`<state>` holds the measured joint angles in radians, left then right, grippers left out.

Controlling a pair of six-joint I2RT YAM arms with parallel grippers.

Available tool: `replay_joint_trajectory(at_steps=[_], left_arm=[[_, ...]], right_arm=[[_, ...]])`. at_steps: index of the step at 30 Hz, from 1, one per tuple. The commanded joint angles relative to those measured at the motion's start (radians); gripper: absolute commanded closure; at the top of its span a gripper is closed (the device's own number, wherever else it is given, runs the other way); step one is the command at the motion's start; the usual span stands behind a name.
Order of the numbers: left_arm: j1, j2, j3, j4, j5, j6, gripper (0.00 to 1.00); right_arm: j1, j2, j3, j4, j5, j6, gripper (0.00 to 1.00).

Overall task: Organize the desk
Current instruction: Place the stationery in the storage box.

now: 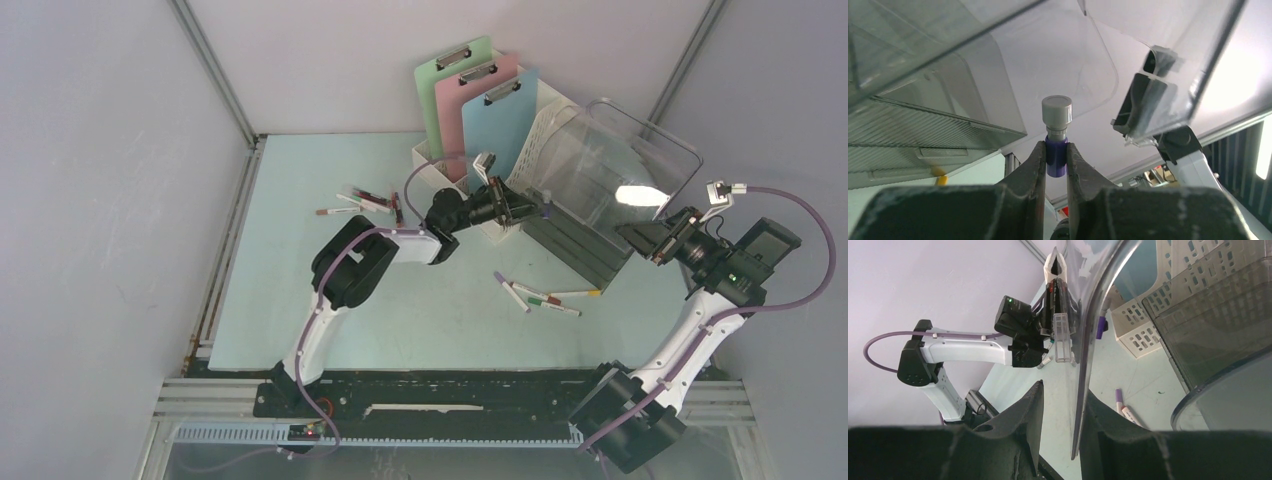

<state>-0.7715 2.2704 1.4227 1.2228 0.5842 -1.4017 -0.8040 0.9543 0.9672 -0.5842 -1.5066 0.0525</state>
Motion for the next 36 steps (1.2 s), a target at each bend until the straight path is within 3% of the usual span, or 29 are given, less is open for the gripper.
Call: replay_joint_trajectory(at_steps=[1,15,22,28,36], left_arm=[[-0.025,0.005,0.08,-0.125,-0.065,0.062,0.89],[-0.081,0.016,0.184,-0.345,-0.306,0.091,0.86],[-0.095,0.022,0.186,-0.387,-0.406,0.095,0.72],[-0.101,0.012,0.177,-0.39,-0.459,0.119,0.5],[-0.103,0.021,0.201,-0.401,-0.449,0.113,0.48]], right_arm=[[0.006,-0.02,0.005,0.006,-0.145,0.026,0.63],[0.01,-0.022,0.005,0.008,-0.151,0.027,0.63],[0.012,-0.025,0.005,0.007,-0.155,0.027,0.63],[0.012,-0.026,0.005,0.007,-0.162,0.026,0.63],[0.01,-0.028,0.004,0.007,-0.168,0.028,0.63]])
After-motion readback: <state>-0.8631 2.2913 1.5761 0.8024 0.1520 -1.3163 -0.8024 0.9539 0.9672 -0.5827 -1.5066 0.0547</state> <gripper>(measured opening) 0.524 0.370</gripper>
